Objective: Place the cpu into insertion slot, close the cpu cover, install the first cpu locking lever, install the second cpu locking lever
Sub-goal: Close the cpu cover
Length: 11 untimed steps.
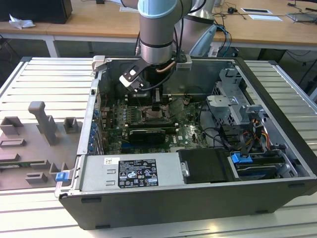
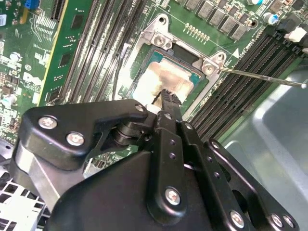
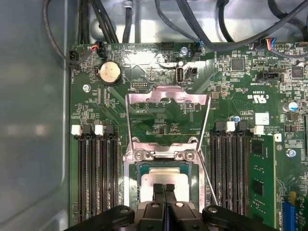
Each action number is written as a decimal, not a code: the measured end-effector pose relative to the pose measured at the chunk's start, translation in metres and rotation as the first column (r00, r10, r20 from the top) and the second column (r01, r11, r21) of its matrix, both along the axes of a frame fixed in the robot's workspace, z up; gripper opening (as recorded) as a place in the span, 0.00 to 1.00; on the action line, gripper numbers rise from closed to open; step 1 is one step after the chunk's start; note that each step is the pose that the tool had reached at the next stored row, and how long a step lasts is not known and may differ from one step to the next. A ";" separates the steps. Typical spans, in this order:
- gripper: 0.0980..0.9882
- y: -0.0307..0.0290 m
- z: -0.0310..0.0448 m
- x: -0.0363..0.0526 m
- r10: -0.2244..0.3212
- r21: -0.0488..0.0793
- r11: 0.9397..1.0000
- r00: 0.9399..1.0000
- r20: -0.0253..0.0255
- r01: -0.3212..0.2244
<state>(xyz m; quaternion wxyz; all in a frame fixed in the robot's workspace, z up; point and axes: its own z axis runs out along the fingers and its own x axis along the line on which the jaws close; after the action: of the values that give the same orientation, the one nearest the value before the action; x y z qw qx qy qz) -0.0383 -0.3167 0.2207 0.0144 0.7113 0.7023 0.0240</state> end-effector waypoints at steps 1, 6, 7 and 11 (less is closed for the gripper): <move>0.01 0.0000 0.0008 0.0000 0.000 0.000 1.000 1.000 0.000 0.000; 0.01 0.0000 0.0075 0.0000 0.000 0.001 1.000 1.000 0.000 0.000; 0.01 0.0000 0.0083 0.0000 0.000 0.001 1.000 1.000 0.000 0.000; 0.01 0.0000 0.0103 0.0000 0.000 0.001 1.000 1.000 0.000 0.000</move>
<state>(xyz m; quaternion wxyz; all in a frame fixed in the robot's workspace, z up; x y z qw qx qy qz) -0.0382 -0.3167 0.2310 0.0141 0.7113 0.7023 0.0244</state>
